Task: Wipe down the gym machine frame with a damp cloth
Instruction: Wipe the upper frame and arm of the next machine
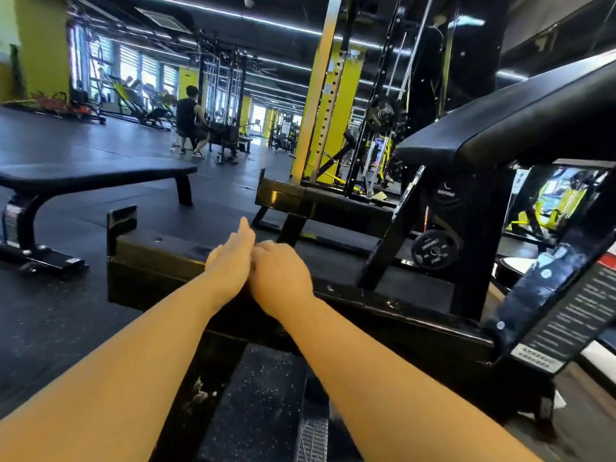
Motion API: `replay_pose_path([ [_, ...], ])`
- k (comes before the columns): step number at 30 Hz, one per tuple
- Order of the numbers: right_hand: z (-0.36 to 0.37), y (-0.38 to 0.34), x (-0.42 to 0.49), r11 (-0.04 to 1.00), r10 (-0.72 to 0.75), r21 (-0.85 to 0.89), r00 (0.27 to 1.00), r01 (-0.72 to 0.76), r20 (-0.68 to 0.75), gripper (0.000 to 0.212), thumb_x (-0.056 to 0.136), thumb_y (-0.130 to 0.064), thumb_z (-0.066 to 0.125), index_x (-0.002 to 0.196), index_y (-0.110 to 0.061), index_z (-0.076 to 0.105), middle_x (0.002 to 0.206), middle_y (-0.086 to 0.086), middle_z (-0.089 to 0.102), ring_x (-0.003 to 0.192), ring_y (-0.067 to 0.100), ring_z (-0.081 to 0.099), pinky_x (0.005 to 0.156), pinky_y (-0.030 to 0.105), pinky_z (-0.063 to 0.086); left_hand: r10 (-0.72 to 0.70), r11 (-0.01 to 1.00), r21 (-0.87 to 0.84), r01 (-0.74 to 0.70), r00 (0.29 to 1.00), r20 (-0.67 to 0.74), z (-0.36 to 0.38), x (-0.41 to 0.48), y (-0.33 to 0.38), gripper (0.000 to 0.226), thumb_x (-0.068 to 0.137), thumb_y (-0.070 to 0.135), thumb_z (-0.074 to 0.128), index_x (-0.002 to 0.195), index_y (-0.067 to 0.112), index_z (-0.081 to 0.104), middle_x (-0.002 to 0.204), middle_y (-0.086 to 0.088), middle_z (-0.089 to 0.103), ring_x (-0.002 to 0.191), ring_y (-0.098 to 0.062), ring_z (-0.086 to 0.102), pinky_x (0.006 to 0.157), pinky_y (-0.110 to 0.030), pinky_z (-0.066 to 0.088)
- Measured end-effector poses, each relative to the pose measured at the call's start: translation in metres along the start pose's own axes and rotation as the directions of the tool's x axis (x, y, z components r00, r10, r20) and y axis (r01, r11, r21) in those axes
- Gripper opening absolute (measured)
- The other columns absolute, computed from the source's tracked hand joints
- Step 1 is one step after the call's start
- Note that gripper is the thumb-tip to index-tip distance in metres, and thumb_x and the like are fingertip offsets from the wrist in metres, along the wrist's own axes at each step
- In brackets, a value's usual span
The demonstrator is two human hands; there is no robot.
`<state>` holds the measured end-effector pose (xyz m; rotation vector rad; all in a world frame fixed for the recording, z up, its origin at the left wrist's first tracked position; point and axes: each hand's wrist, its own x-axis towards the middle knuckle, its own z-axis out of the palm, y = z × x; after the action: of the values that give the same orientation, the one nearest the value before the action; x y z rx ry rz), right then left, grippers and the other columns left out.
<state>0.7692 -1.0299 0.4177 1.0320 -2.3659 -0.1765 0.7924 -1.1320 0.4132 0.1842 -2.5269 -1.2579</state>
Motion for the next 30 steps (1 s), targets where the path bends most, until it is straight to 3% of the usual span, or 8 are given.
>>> replay_pose_path([
  [4,0.001,0.013,0.001,0.994,-0.075,0.078,0.996,0.078,-0.051,0.030,0.103,-0.022,0.037,0.112,-0.011,0.064,0.112,0.008,0.064,0.102,0.025,0.057,0.085,0.035,0.044,-0.047,0.994,0.090,0.054,0.996,-0.076,0.004,0.004,0.011,0.054,0.101,0.046,0.018,0.150,0.021,0.019,0.156,-0.009,0.019,0.143,-0.028,0.018,0.115,-0.043,0.012],
  [7,-0.004,0.057,-0.048,0.991,-0.069,0.112,0.997,0.067,0.016,0.022,0.099,-0.015,0.046,0.096,-0.009,0.068,0.098,0.007,0.065,0.091,0.025,0.059,0.081,0.038,0.048,0.039,0.892,0.451,-0.011,0.998,-0.053,0.009,0.000,0.020,0.041,0.102,0.014,0.028,0.142,0.012,0.033,0.148,-0.016,0.034,0.136,-0.033,0.030,0.107,-0.043,0.027],
  [12,-0.037,0.120,-0.155,0.961,0.260,0.097,0.965,-0.261,0.019,0.005,0.082,-0.003,0.071,0.079,-0.007,0.073,0.084,0.007,0.069,0.078,0.026,0.067,0.068,0.040,0.056,0.153,0.703,0.701,-0.121,0.988,0.017,0.008,0.000,0.014,0.033,0.097,0.009,0.036,0.127,0.015,0.048,0.123,-0.004,0.055,0.110,-0.023,0.052,0.085,-0.035,0.042],
  [14,-0.044,0.123,-0.162,0.915,0.394,0.073,0.917,-0.397,0.055,0.014,0.093,-0.012,0.060,0.097,-0.008,0.072,0.101,0.006,0.068,0.091,0.028,0.064,0.080,0.039,0.053,0.178,0.708,0.692,-0.139,0.984,0.015,0.010,0.002,0.011,0.031,0.099,0.014,0.035,0.126,0.016,0.049,0.117,-0.005,0.057,0.097,-0.019,0.051,0.080,-0.033,0.040],
  [16,-0.040,0.104,-0.139,0.930,0.366,-0.014,0.928,-0.366,0.070,0.017,0.096,-0.013,0.051,0.097,-0.016,0.068,0.099,0.004,0.066,0.091,0.027,0.064,0.076,0.034,0.053,0.165,0.728,0.677,-0.106,0.986,-0.023,0.010,0.003,0.008,0.032,0.100,0.014,0.032,0.128,0.015,0.048,0.111,-0.007,0.057,0.087,-0.016,0.039,0.079,-0.033,0.038],
  [21,-0.007,0.024,-0.039,0.992,0.123,0.004,0.991,-0.123,0.056,0.018,0.094,-0.011,0.046,0.096,-0.014,0.063,0.085,0.003,0.050,0.085,0.026,0.056,0.065,0.033,0.031,0.091,0.701,0.712,-0.032,0.995,-0.044,0.010,0.001,0.008,0.042,0.102,0.017,0.028,0.143,0.025,0.031,0.137,-0.008,0.048,0.123,-0.025,0.048,0.098,-0.036,0.037],
  [25,0.005,0.048,-0.047,0.994,0.046,0.098,0.997,-0.040,-0.065,0.019,0.092,-0.008,0.054,0.075,-0.013,0.062,0.070,0.003,0.043,0.063,0.024,0.044,0.059,0.036,0.035,0.134,0.660,0.751,-0.023,0.987,-0.087,0.030,-0.005,0.020,0.036,0.098,0.015,0.029,0.128,0.026,0.046,0.122,0.000,0.057,0.119,-0.022,0.048,0.108,-0.050,0.025],
  [30,-0.016,0.126,-0.148,0.949,0.306,0.083,0.952,-0.305,-0.007,0.035,0.093,-0.005,0.050,0.061,-0.016,0.042,0.070,-0.001,0.044,0.064,0.020,0.044,0.059,0.031,0.032,0.276,0.682,0.687,-0.250,0.958,0.075,0.073,-0.020,0.048,0.042,0.100,0.018,0.020,0.132,0.029,0.044,0.140,0.006,0.043,0.139,-0.020,0.025,0.114,-0.051,0.007],
])
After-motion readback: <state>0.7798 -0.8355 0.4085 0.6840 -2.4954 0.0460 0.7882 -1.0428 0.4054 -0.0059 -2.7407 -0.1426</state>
